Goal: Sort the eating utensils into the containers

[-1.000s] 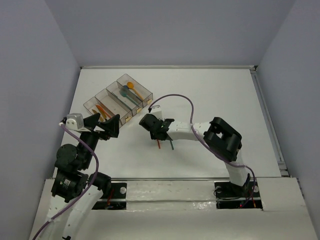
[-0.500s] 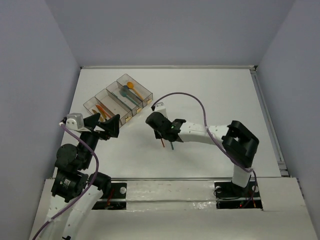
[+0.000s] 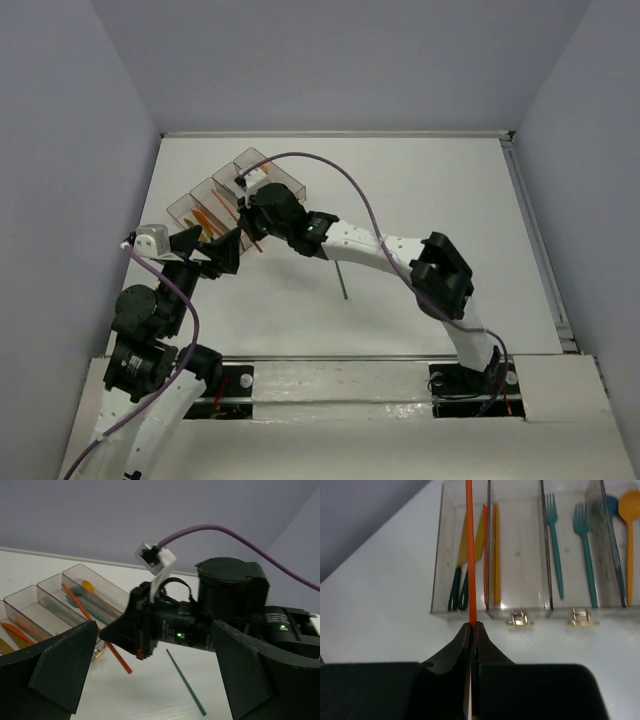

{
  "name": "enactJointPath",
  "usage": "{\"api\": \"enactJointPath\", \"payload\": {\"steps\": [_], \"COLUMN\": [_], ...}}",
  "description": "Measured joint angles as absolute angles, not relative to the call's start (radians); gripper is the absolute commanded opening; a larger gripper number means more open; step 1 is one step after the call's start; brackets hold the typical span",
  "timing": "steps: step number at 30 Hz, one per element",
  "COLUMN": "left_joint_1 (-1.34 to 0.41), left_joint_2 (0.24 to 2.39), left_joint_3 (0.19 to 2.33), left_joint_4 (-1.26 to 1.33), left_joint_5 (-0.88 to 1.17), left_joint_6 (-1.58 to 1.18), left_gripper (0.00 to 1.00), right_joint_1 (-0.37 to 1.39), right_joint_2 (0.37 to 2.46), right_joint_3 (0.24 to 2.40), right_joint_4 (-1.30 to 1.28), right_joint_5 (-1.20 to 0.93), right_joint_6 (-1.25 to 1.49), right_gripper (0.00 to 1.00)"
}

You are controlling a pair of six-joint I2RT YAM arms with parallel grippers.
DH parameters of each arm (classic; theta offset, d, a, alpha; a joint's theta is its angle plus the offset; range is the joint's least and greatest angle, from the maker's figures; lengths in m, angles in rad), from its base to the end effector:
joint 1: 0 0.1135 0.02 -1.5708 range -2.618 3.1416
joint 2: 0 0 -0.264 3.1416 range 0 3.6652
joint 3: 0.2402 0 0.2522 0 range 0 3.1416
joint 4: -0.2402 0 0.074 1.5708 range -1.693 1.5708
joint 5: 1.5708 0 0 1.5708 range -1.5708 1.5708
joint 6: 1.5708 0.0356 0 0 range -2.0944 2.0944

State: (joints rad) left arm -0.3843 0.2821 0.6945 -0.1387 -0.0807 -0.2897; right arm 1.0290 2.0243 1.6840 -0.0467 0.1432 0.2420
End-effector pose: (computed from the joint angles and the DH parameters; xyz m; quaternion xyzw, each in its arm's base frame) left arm 0.0680 -0.0244 0.3697 -0.0036 0.6044 -0.2403 0.7596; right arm 0.2559 0.4153 0.2844 -0.2805 0.7798 0.2826 0.4831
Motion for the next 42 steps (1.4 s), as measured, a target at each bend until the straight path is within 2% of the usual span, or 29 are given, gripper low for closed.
{"api": "enactJointPath", "payload": {"steps": [7,12,29,42], "left_joint_1": [-0.384,-0.384,-0.384,-0.355], "left_joint_2": [0.282,0.282,0.294,0.357], "left_joint_3": [0.694,0.694,0.694,0.694], "left_joint_4": [-0.139,-0.139,-0.139,-0.138], "left_joint_5": [-0.081,-0.081,-0.082,-0.079], "left_joint_6": [-0.289,-0.289,-0.289,-0.288], "left_gripper": [0.99,0.99,0.99,0.99], "right_joint_1": [1.018,1.0,0.944,0.944], "right_joint_2": [2.357,2.496,2.626,2.627], "right_joint_3": [2.105,2.288,2.427,2.351], "right_joint_4": [-0.031,-0.064,-0.069,-0.01], "right_joint_5": [0.031,-0.014,-0.019,-0.02], "right_joint_6": [0.146,0.12,0.079,0.075], "right_gripper": [0.0,0.0,0.0,0.0]}}
